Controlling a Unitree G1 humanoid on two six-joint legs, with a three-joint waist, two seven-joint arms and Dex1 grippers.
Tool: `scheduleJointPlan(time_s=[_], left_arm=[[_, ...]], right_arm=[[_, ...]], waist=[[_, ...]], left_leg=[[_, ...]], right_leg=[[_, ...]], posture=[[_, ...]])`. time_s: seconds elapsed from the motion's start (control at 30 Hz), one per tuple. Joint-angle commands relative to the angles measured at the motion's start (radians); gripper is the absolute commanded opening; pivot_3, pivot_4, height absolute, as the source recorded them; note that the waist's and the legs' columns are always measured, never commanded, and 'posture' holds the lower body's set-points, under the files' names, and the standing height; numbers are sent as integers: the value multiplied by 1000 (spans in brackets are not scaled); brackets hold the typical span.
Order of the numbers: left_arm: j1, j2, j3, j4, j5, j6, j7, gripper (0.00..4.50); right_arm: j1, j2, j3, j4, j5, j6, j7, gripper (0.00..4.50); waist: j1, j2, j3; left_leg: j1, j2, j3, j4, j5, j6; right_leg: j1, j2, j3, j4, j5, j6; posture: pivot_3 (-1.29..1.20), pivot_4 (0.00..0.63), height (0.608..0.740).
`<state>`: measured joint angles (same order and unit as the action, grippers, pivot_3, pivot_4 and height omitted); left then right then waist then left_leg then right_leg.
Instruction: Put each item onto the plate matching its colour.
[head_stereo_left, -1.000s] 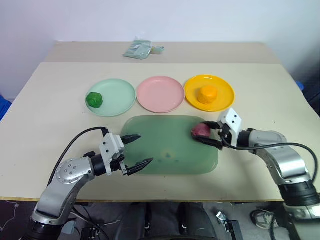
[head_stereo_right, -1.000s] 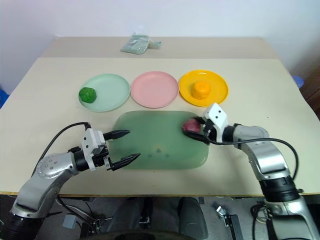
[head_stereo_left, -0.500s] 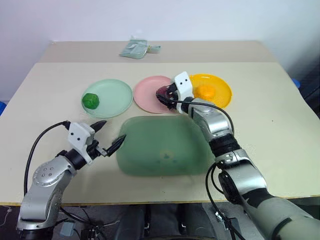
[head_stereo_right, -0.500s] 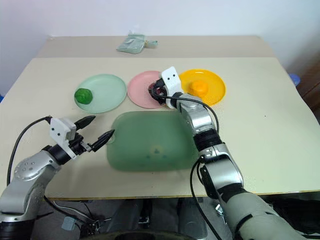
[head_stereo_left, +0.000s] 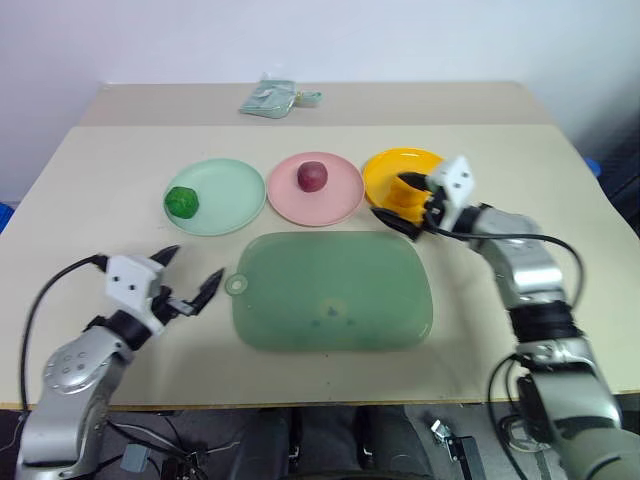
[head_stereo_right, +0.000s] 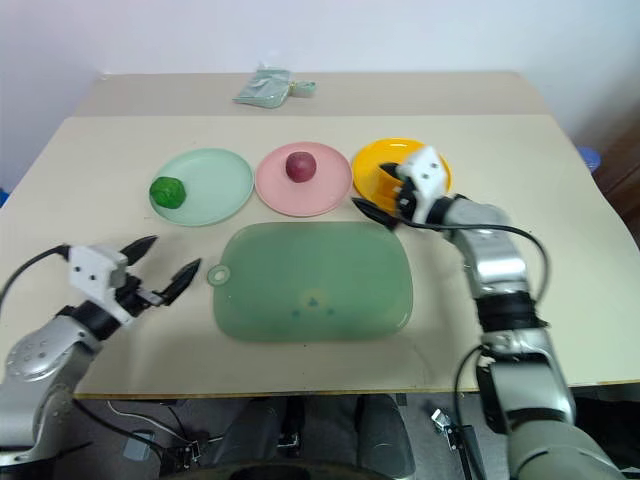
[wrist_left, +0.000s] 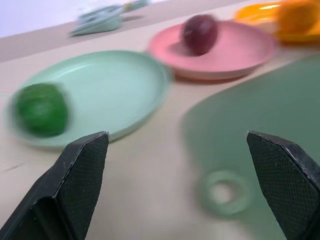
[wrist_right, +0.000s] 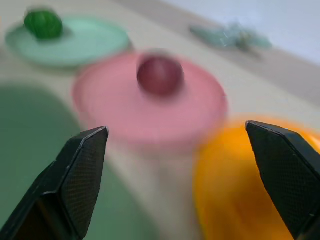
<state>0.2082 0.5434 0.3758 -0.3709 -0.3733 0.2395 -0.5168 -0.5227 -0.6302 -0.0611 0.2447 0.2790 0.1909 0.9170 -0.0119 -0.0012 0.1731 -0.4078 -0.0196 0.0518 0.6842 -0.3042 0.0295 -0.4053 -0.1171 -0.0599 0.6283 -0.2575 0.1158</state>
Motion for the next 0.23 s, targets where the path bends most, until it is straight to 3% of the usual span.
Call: scheduleJointPlan(time_s=[0.03, 0.23], left_arm=[[33, 23, 94, 43, 18, -58, -8, 4500], [53, 20, 116, 46, 17, -65, -1, 4500]], right_arm=[[109, -96, -81, -82, 41, 19, 69, 4485], [227, -155, -136, -118, 48, 33, 67, 4485]], waist=[[0, 0, 0], [0, 0, 0]], left_leg=[[0, 0, 0, 0, 0, 0], [1, 1, 1, 0, -1, 1]], right_leg=[[0, 0, 0, 0, 0, 0], [0, -2, 1, 0, 0, 0]], posture=[[0, 150, 740], [0, 150, 740]])
